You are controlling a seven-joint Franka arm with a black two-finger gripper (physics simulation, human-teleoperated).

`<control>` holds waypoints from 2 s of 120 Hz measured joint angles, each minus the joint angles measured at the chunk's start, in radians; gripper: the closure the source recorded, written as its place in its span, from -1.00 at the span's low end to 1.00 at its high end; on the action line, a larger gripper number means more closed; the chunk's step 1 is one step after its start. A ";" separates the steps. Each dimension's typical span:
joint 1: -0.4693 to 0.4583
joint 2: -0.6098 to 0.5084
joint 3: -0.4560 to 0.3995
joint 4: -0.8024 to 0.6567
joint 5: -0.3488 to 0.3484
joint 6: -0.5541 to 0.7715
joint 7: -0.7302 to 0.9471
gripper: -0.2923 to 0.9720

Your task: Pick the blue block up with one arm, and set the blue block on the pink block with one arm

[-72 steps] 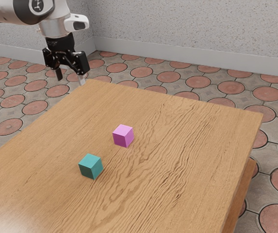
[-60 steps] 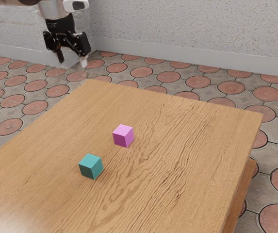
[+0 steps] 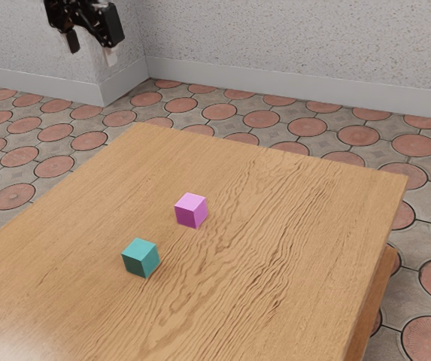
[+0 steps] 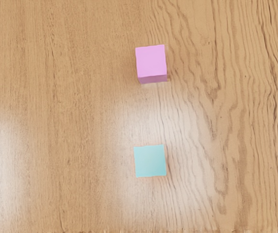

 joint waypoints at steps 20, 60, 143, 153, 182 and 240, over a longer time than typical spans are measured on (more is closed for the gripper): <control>0.003 -0.183 -0.013 -0.380 0.011 0.063 0.006 -0.54; 0.108 -0.219 -0.007 -0.905 -0.035 0.478 -0.004 -0.54; 0.109 0.038 0.025 -1.103 -0.090 0.969 -0.001 -0.54; 0.111 0.064 0.025 -1.100 -0.091 0.993 0.002 -0.54; 0.116 0.121 0.025 -1.096 -0.105 1.040 0.007 -0.54; 0.111 0.198 0.025 -1.091 -0.153 1.115 0.036 -0.54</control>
